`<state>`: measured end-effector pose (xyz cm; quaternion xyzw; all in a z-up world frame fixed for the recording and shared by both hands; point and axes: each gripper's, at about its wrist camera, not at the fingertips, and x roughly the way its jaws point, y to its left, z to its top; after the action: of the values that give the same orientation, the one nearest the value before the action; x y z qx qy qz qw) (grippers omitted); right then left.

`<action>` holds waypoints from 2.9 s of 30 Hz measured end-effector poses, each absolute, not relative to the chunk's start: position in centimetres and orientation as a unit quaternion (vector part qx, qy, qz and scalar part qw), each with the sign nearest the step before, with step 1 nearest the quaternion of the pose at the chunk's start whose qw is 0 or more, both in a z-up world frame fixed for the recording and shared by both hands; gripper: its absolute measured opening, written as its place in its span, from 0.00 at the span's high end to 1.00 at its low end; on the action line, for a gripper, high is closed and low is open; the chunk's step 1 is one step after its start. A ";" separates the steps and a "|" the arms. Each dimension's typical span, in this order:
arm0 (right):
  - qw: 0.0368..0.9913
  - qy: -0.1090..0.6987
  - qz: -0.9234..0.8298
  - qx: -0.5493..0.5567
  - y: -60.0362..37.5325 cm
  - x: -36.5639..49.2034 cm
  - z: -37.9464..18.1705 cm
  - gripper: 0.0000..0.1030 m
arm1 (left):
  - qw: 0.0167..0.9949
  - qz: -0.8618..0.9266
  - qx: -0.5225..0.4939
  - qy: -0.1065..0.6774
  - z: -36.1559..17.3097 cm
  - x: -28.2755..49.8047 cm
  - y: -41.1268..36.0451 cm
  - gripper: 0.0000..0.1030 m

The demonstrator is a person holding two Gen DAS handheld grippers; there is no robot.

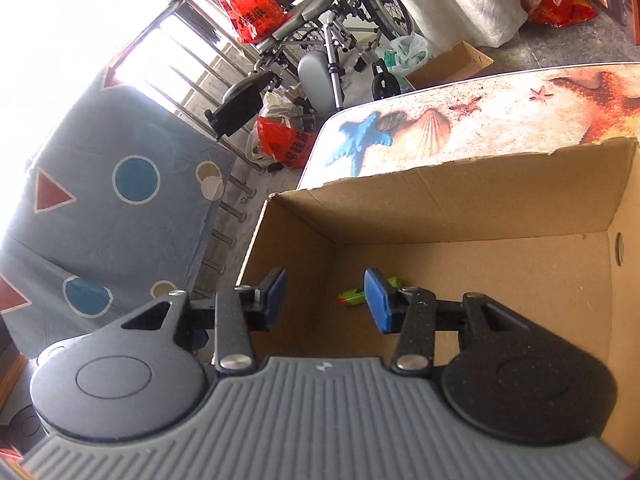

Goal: Organize rigid objects
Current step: 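Return the right gripper to the pink dish and grasp the black cylinder, then carry the black cylinder into the box and release it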

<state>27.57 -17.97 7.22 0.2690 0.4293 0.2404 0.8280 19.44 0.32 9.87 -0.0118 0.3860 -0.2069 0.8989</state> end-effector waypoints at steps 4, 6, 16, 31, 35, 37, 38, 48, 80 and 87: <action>0.837 0.389 0.259 0.285 -20.9 19.7 9.0 0.59 | 0.896 -0.241 -0.014 0.372 9.1 14.3 0.5 0.52; 0.838 0.379 0.257 0.297 -22.2 15.8 8.4 0.59 | 0.891 -0.252 -0.012 0.377 7.9 12.5 0.1 0.52; 0.823 0.403 0.162 0.367 -22.4 3.8 -2.7 0.58 | 0.871 -0.260 0.142 0.393 -0.9 7.0 -6.9 0.52; 0.785 0.421 0.138 0.434 -20.5 4.7 -7.6 0.61 | 0.854 -0.259 0.213 0.398 -4.8 6.3 -10.7 0.75; 0.784 0.414 0.140 0.441 -20.0 5.7 -8.1 0.65 | 0.855 -0.263 0.221 0.388 -5.2 5.9 -10.8 0.77; 0.785 0.412 0.141 0.441 -19.8 6.1 -8.3 0.66 | 0.857 -0.264 0.229 0.380 -5.3 5.7 -10.8 0.77; 0.785 0.411 0.143 0.441 -19.7 6.3 -8.3 0.68 | 0.857 -0.264 0.231 0.376 -5.3 5.5 -10.8 0.77; 0.810 0.401 0.148 0.402 -18.4 6.3 -6.8 0.78 | 0.867 -0.268 0.218 0.359 -4.8 4.8 -10.2 0.78; 0.792 0.467 0.268 0.287 -13.0 29.7 8.1 0.76 | 0.884 -0.175 0.075 0.428 7.6 25.5 -3.1 0.77; 0.723 0.564 0.247 0.312 -11.6 36.4 0.8 0.75 | 0.855 -0.155 0.081 0.488 3.6 30.3 -3.0 0.76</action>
<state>36.38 -11.63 0.83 0.3123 0.5644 0.2469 0.7231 30.26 -3.00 3.58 0.0809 0.4877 -0.1554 0.8552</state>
